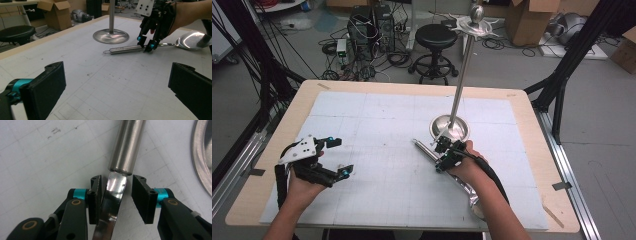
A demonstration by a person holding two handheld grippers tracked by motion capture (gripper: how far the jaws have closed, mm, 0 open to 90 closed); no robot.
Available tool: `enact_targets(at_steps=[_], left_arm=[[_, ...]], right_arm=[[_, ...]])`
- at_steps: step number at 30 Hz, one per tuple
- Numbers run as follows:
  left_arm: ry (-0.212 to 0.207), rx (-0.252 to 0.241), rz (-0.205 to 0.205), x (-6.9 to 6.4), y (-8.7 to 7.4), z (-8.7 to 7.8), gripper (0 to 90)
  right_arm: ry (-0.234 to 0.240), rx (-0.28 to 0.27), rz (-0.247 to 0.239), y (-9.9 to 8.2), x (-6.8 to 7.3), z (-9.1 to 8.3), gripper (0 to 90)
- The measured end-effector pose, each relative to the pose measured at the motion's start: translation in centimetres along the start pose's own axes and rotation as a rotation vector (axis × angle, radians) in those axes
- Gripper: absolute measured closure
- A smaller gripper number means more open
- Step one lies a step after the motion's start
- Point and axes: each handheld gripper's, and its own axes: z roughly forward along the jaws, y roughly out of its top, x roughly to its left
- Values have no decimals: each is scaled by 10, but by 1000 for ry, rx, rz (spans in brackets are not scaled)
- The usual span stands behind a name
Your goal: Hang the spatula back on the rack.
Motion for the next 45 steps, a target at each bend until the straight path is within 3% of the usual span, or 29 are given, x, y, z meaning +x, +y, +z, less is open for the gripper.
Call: enact_targets(at_steps=[8, 20, 21, 22, 25, 30, 39, 40, 45], left_arm=[[12, 2, 3, 0, 0, -1, 17], [13, 4, 8, 0, 0, -2, 17], [13, 4, 8, 0, 0, -2, 17], [13, 5, 8, 0, 0, -2, 17], [10, 7, 10, 0, 0, -1, 17], [13, 6, 9, 0, 0, -2, 17], [10, 9, 12, -1, 0, -1, 17], [9, 10, 13, 0, 0, -1, 17], [10, 11, 11, 0, 0, -1, 17]], right_arm=[[16, -1, 5, 0, -1, 0, 671], [41, 9, 72, 1, -4, -1, 699], [36, 12, 57, 0, -6, -1, 702], [43, 11, 85, 1, -5, -1, 709], [41, 8, 103, 0, -6, -1, 730], [13, 11, 59, 0, -5, -1, 746], [12, -16, 51, -4, -6, -1, 749], [31, -36, 73, -5, -6, -1, 750], [31, -59, 76, -9, -7, -2, 751]])
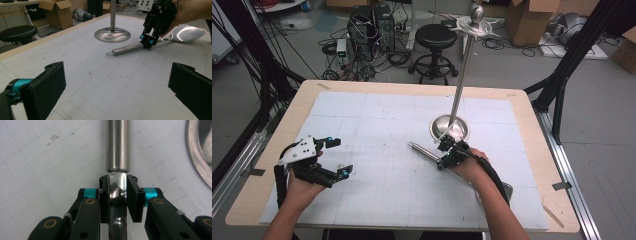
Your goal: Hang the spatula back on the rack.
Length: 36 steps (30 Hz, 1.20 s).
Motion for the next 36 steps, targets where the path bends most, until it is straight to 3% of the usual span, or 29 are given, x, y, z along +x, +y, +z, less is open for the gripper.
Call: enact_targets(at_steps=[7, 8, 11, 13, 14, 15, 16, 20, 26, 36], left_arm=[[3, 2, -1, 0, 0, 0, 17], [3, 1, -1, 0, 0, -1, 17], [6, 0, -3, 0, 0, -1, 17], [6, -2, -3, -1, 0, -1, 17], [4, -1, -2, -1, 0, -1, 17], [2, 3, 2, -1, 0, -1, 17], [2, 2, 0, -1, 0, -1, 17], [4, -1, -1, -1, 0, -1, 17], [3, 9, 4, 0, 0, 0, 17], [5, 6, 1, -1, 0, 0, 17]], right_arm=[[6, -104, 19, -6, -4, -18, 751], [12, -145, 29, -9, -6, -25, 751], [22, -186, 28, -13, -7, -33, 751], [51, -264, 26, -20, -11, -43, 751], [51, -264, 26, -20, -11, -43, 751], [68, -306, 33, -25, -14, -50, 751], [68, -306, 33, -25, -14, -50, 751], [91, -398, 60, -35, -21, -65, 751], [98, -511, 52, -47, -26, -87, 751], [72, -588, 41, -54, -29, -118, 752]])
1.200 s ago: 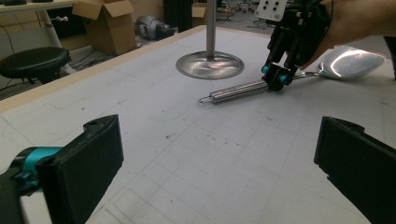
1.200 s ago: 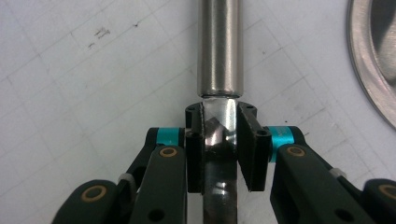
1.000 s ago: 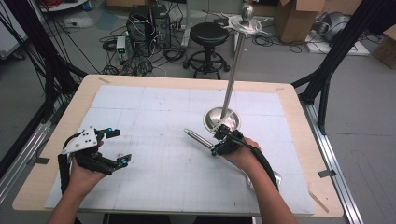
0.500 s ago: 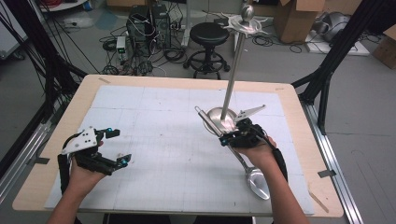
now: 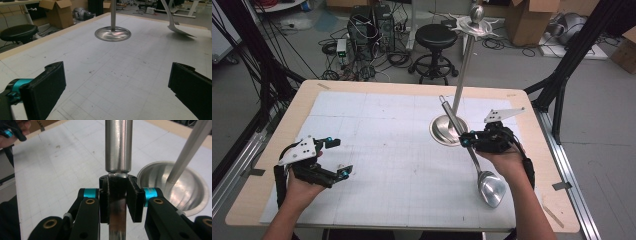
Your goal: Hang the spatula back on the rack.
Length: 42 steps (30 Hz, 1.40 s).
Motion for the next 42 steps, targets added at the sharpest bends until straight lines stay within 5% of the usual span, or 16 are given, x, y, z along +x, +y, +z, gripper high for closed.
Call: enact_targets(at_steps=[17, 42], left_arm=[[-1, -7, -5, 0, 0, -1, 17], [-6, 3, -4, 0, 0, 0, 17]], right_arm=[[-42, -6, -59, 40, 2, -52, 751], [-67, -49, -81, 68, -12, -104, 752]])
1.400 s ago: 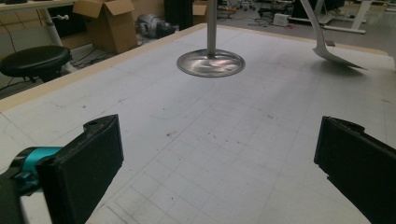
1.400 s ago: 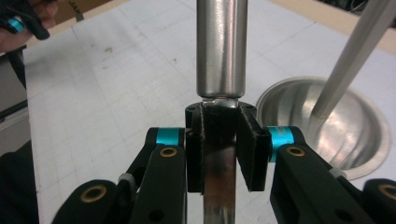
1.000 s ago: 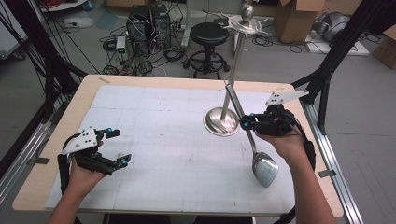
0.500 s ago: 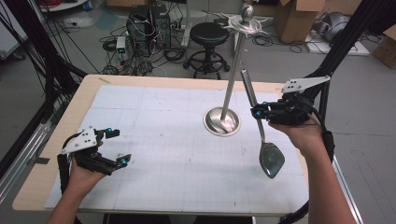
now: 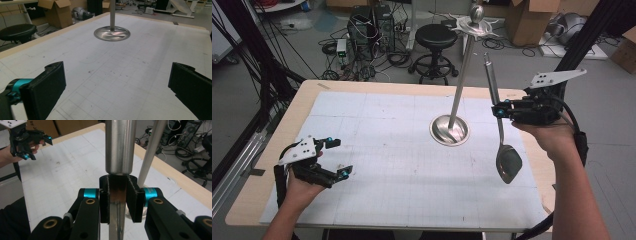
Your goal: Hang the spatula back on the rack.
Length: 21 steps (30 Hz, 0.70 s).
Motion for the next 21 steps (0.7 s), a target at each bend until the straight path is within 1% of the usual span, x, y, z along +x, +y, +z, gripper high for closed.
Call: enact_targets(at_steps=[2, 3, 6, 7, 10, 11, 17, 20, 21], left_arm=[[-2, 0, -2, 0, 0, 0, 17], [-2, 1, -2, 0, 0, 0, 17], [-3, 3, -3, 0, 0, 0, 17], [-7, 5, -1, 1, 0, 0, 17], [-3, 2, -3, 0, 0, 1, 17], [-3, 2, -3, 0, 0, 1, 17], [-4, 4, 1, -1, 0, 1, 17], [-8, 9, 3, -2, -1, 1, 17], [-8, 10, 4, -2, -1, 1, 17]], right_arm=[[-5, -1, 8, 2, -3, -3, 752], [-16, -5, 10, 4, -6, -4, 752], [-16, -7, 11, 5, -8, -6, 752], [-20, -9, 12, 7, -10, -7, 752], [-29, -11, 15, 8, -14, -8, 752], [-37, -11, 23, 10, -18, -9, 752], [-62, -19, 35, 11, -25, -10, 752], [-65, -34, 54, 12, -32, -11, 752], [-65, -34, 54, 12, -32, -11, 752]])
